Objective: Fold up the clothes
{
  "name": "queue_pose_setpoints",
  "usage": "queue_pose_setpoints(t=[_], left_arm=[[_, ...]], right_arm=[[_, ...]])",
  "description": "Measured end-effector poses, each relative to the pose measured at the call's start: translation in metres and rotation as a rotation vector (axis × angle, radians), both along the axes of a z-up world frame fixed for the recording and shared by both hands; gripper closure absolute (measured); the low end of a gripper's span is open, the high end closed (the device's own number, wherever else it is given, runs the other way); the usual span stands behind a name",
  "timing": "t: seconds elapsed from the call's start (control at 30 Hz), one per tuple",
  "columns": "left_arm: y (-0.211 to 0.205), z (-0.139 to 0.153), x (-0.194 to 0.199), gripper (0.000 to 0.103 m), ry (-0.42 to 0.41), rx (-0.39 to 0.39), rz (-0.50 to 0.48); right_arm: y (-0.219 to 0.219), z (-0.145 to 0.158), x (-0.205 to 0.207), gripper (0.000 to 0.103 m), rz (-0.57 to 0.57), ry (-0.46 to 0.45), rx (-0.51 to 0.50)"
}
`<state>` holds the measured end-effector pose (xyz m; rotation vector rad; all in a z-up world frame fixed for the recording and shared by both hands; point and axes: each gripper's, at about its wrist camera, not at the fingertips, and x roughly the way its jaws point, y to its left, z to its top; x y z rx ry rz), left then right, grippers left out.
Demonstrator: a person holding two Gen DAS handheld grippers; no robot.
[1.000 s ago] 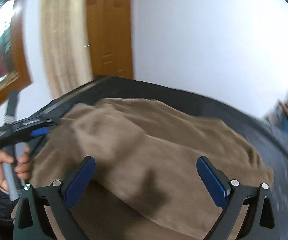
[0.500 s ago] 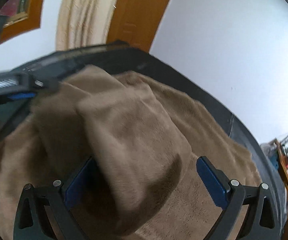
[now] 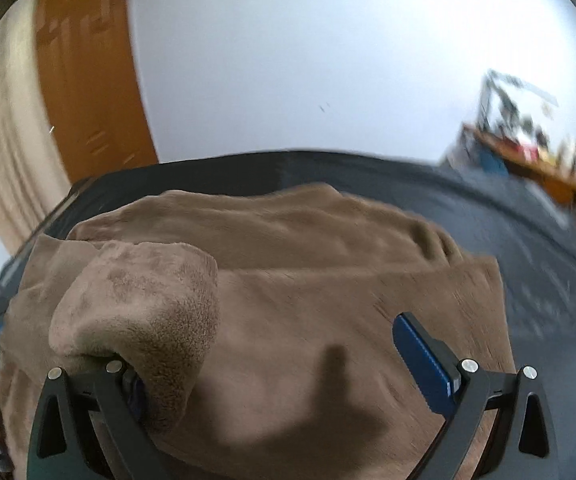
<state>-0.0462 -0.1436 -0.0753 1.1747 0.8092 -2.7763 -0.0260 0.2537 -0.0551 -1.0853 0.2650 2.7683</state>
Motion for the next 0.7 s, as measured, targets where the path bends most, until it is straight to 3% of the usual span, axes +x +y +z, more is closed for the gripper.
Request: queue_pose_setpoints(t=[0.13, 0.27, 0.47, 0.7], left_arm=[[0.002, -0.003, -0.002, 0.021, -0.015, -0.002, -0.003], [0.007, -0.002, -0.001, 0.021, -0.013, -0.013, -0.024], [0.016, -0.002, -0.001, 0.021, -0.007, -0.032, -0.058], [0.028, 0.002, 0.002, 0.021, 0.018, -0.058, -0.106]], right_arm=[[0.031, -0.009, 0.026, 0.001, -0.055, -0.010, -0.134], [0.042, -0.020, 0.048, 0.001, -0.007, -0.051, -0.255], [0.035, -0.016, 0.059, 0.001, 0.058, -0.030, -0.243], [0.046, -0.014, 0.067, 0.001, 0.041, 0.013, -0.359]])
